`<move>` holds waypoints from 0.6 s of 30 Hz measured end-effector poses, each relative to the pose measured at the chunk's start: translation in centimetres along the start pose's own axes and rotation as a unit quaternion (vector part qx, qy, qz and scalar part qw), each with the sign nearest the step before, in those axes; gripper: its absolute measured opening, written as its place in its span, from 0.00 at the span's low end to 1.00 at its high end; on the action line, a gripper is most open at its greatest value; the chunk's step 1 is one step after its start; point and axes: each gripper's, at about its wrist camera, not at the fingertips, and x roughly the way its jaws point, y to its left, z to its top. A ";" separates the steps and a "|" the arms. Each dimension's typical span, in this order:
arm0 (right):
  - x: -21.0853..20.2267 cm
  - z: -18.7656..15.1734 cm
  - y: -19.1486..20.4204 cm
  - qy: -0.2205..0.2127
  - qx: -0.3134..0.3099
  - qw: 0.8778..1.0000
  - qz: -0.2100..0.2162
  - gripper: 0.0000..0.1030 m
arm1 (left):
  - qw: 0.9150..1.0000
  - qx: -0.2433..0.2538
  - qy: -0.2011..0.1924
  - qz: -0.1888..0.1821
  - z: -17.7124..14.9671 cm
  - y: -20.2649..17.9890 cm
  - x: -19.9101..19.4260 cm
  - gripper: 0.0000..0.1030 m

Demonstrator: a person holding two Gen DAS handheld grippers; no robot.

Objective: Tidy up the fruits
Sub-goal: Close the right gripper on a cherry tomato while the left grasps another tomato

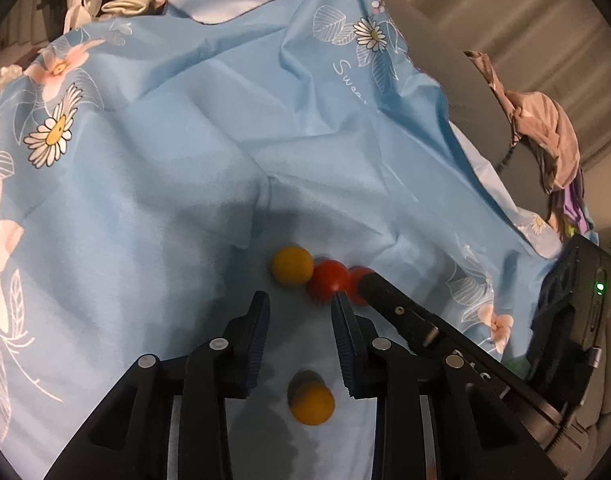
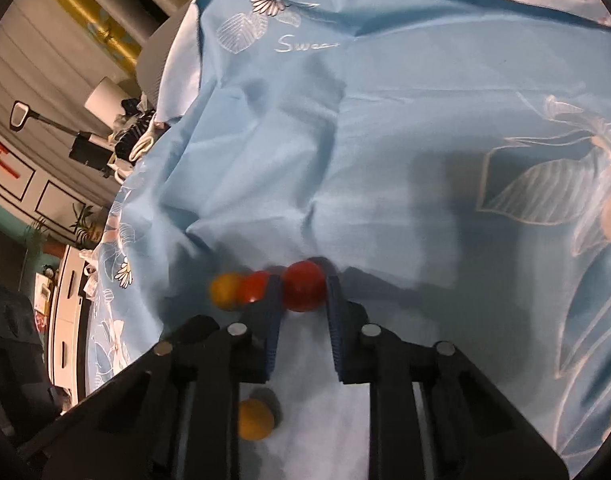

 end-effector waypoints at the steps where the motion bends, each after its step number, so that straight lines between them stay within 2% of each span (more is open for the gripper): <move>1: -0.6 0.0 -0.1 -0.006 0.000 1.000 -0.005 0.12 | 1.000 0.003 0.002 -0.003 0.0 -0.2 0.1 0.29; 2: -1.5 0.1 -0.3 -0.014 0.004 1.000 -0.008 0.09 | 1.000 0.004 0.002 -0.005 0.0 -0.3 0.1 0.29; 5: -3.5 0.2 -0.9 -0.026 0.005 1.000 -0.006 0.09 | 1.000 0.008 0.003 -0.006 0.2 -1.0 0.5 0.29; 8: -4.4 0.2 -1.2 -0.024 -0.002 1.000 -0.009 0.12 | 1.000 0.018 0.005 0.014 0.4 -1.7 1.4 0.29; 10: -4.1 0.4 -1.4 -0.024 0.003 1.000 0.005 0.14 | 1.000 0.018 0.004 0.021 0.6 -1.9 1.8 0.29; 12: -4.0 0.5 -1.6 -0.021 0.010 1.000 0.007 0.23 | 0.999 0.023 0.000 0.025 0.7 -2.2 2.1 0.29; 15: -3.7 0.7 -1.7 -0.022 0.016 1.000 0.009 0.26 | 0.999 0.028 -0.009 0.034 0.9 -2.5 2.6 0.29; 18: -3.4 0.9 -1.9 -0.021 0.024 0.999 0.012 0.26 | 0.999 0.018 0.019 0.025 0.6 -2.3 3.9 0.29</move>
